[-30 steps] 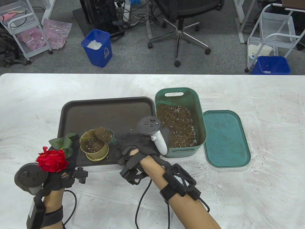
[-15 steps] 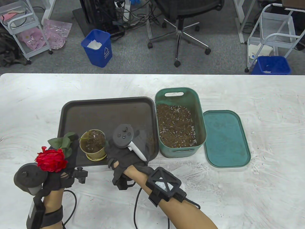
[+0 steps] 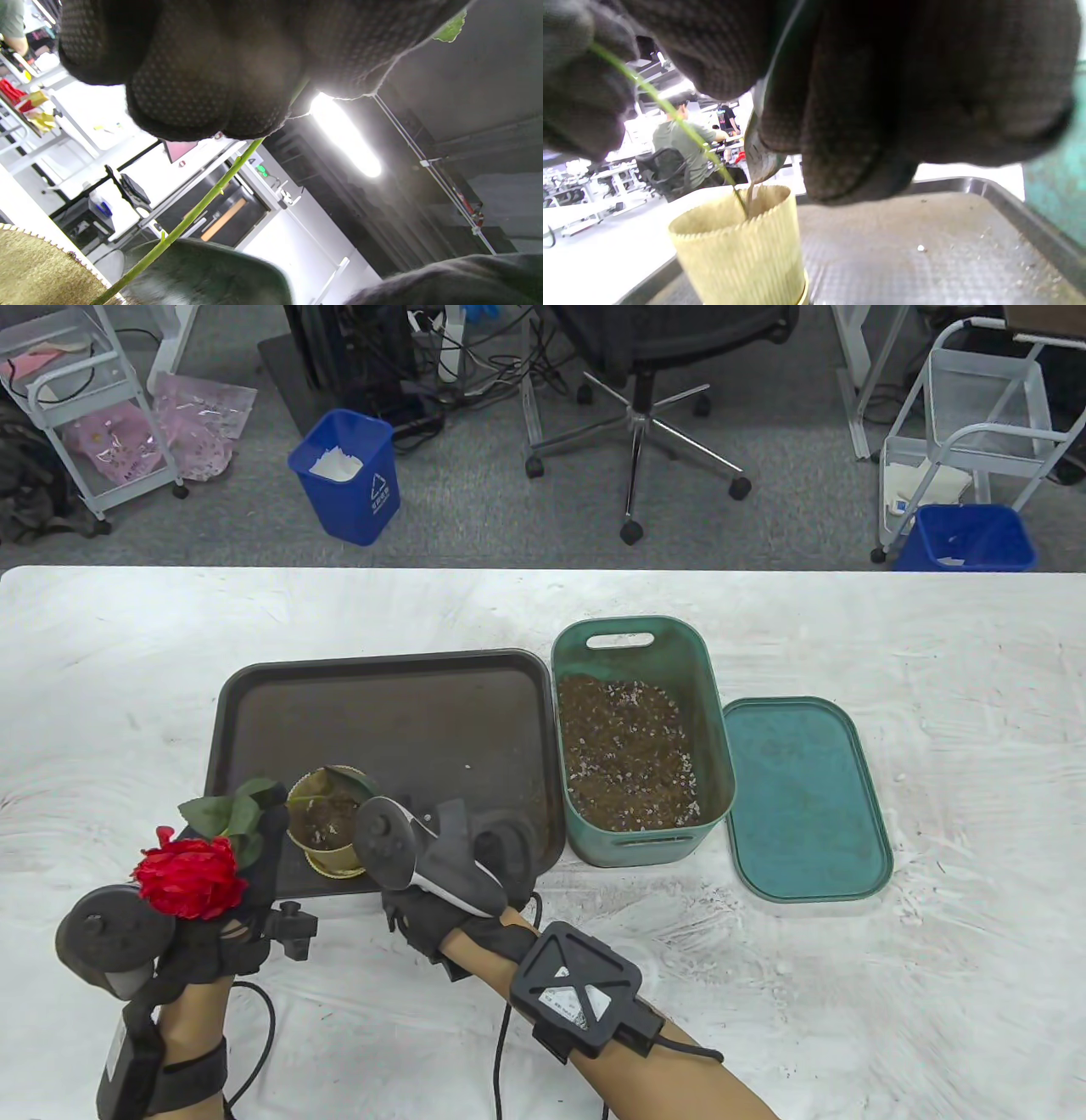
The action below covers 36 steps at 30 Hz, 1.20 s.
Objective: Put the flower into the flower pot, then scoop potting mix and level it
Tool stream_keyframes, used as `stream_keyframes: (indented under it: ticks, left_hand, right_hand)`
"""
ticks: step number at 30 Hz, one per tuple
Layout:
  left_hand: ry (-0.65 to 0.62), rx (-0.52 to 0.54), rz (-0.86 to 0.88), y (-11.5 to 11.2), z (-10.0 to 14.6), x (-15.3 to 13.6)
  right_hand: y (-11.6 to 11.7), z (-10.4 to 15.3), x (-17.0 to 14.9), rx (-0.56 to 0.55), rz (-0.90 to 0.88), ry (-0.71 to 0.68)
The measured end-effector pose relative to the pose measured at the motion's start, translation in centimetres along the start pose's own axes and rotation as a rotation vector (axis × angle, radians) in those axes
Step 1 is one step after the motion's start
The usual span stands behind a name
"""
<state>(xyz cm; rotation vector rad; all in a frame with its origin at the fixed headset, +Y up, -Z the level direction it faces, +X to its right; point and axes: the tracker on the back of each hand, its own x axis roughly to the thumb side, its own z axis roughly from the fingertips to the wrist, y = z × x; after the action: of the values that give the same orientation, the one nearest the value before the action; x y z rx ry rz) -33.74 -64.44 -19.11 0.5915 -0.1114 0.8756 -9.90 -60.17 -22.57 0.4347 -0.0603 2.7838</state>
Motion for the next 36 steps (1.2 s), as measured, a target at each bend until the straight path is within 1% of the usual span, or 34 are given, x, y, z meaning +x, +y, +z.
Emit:
stream_keyframes:
  ticks: [3,5,7,9,11,13,15,16,18,20,22,27,30,32,36]
  left_hand:
    - [-0.001,-0.002,0.001,-0.1,0.0,0.0]
    - [-0.003,-0.004,0.000,-0.1,0.0,0.1]
    - [-0.006,-0.006,-0.004,-0.2,0.1,0.1]
    - [-0.008,-0.007,-0.008,-0.2,0.1,0.1]
    - [-0.007,-0.005,-0.011,-0.2,0.1,0.1]
    - [-0.005,-0.001,-0.016,-0.1,0.1,0.1]
    - [-0.003,0.004,-0.022,0.0,0.1,0.1]
    - [-0.002,0.006,-0.024,0.0,0.1,0.1]
    - [0.001,0.008,-0.026,0.0,0.1,0.1]
    - [0.003,0.015,-0.037,0.1,0.1,0.1]
    - [0.005,0.021,-0.044,0.2,0.1,0.0]
    - [0.030,0.041,-0.044,0.7,0.1,-0.4]
    - [0.045,0.046,-0.034,0.9,0.0,-0.8]
    - [0.048,0.048,-0.035,1.0,-0.1,-1.0]
    - [0.056,0.050,-0.025,1.2,-0.2,-1.2]
  right_hand:
    - [-2.4,0.0,-1.7,-0.045,-0.007,0.044]
    - [-4.4,-0.1,-3.5,-0.088,-0.007,0.096]
    - [-6.5,-0.2,-5.8,-0.130,-0.016,0.160]
    - [-8.1,-0.4,-7.7,-0.160,-0.029,0.219]
    - [-10.1,-0.8,-10.7,-0.207,-0.041,0.302]
    - [-11.4,-1.3,-13.3,-0.226,-0.029,0.377]
    - [-11.9,-1.9,-15.6,-0.200,-0.009,0.448]
    - [-11.9,-2.5,-16.8,-0.171,-0.004,0.484]
    - [-11.4,-3.5,-18.6,-0.078,0.014,0.544]
    - [-10.3,-4.7,-20.0,0.001,0.014,0.582]
    - [-9.0,-5.9,-20.9,0.046,0.019,0.603]
    - [-5.8,-8.8,-22.1,0.173,0.101,0.646]
    - [-4.5,-10.0,-22.5,0.213,0.106,0.656]
    - [-3.9,-10.5,-22.7,0.240,0.099,0.662]
    - [-2.8,-10.9,-23.1,0.330,0.081,0.669]
